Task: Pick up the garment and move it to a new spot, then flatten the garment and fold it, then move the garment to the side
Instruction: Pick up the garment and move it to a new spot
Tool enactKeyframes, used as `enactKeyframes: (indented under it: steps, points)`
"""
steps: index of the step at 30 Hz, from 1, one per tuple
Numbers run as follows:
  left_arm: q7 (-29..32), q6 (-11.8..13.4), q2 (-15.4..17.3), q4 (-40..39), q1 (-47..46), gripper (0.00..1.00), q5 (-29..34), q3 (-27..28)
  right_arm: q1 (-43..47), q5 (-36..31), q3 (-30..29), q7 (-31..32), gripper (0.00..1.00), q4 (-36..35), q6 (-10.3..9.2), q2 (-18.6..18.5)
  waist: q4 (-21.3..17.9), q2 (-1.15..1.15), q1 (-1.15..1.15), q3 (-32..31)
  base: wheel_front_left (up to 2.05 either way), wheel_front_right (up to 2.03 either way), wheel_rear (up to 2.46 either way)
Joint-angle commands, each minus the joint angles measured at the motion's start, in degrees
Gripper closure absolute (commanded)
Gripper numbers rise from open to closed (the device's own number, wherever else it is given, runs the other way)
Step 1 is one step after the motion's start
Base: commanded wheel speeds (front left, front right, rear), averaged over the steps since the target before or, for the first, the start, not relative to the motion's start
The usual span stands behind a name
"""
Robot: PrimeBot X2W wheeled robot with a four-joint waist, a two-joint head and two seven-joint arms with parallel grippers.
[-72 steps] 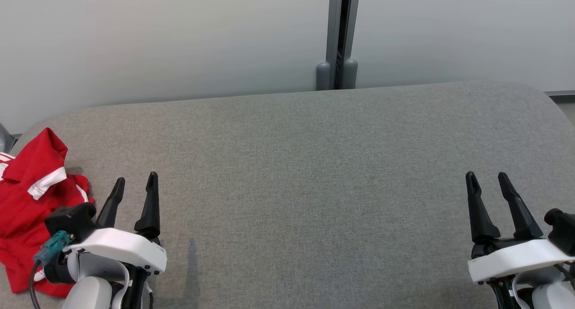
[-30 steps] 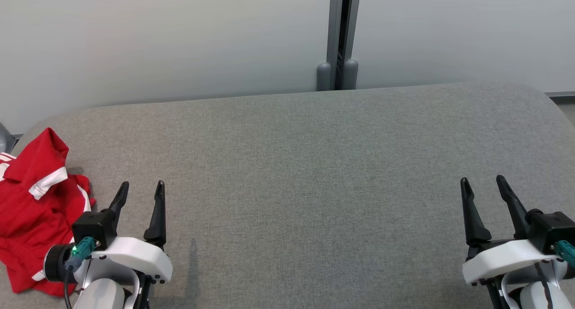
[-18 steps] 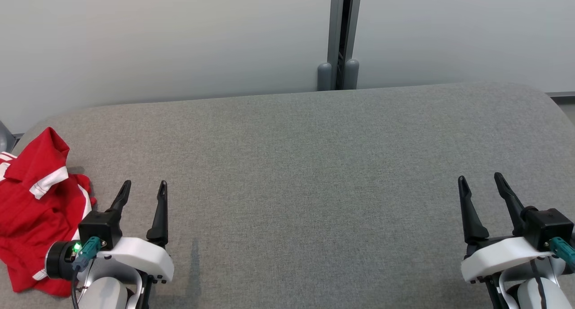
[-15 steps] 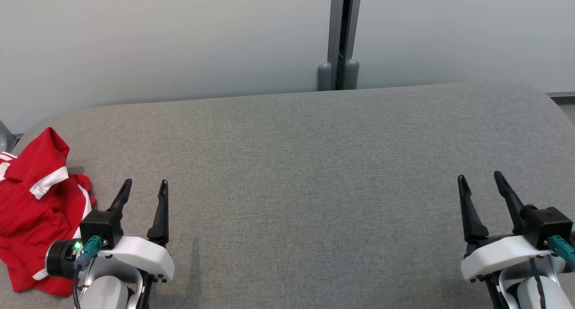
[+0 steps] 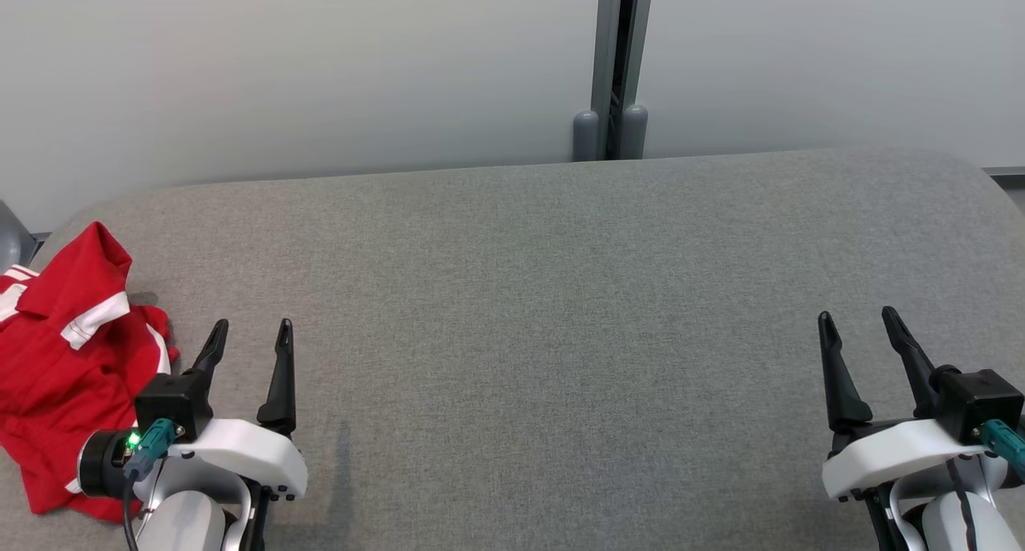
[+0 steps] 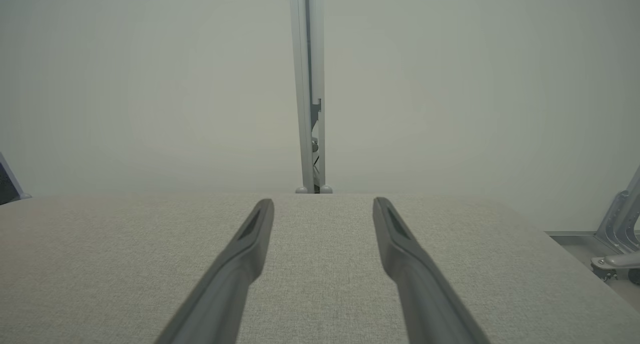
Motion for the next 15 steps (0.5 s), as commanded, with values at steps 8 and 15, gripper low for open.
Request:
enactKeyframes:
  steps: [8, 15]
  points:
    - [-0.08, 0.63, 0.62, -0.04, -1.63, 0.0, -0.88, 0.28, -1.03, 0.79, -0.01, -0.65, 0.0, -0.19, -0.01, 0.08, 2.27, 0.0, 0.0, 0.3, 0.0, 0.0, 0.0]
    - [-0.13, 1.12, 0.99, -0.37, -2.4, 0.0, -1.52, 0.9, -1.21, 0.9, 1.67, -0.22, 0.0, -1.4, -0.01, 0.51, 6.3, 0.0, 0.0, 0.8, 0.0, 0.0, 0.0]
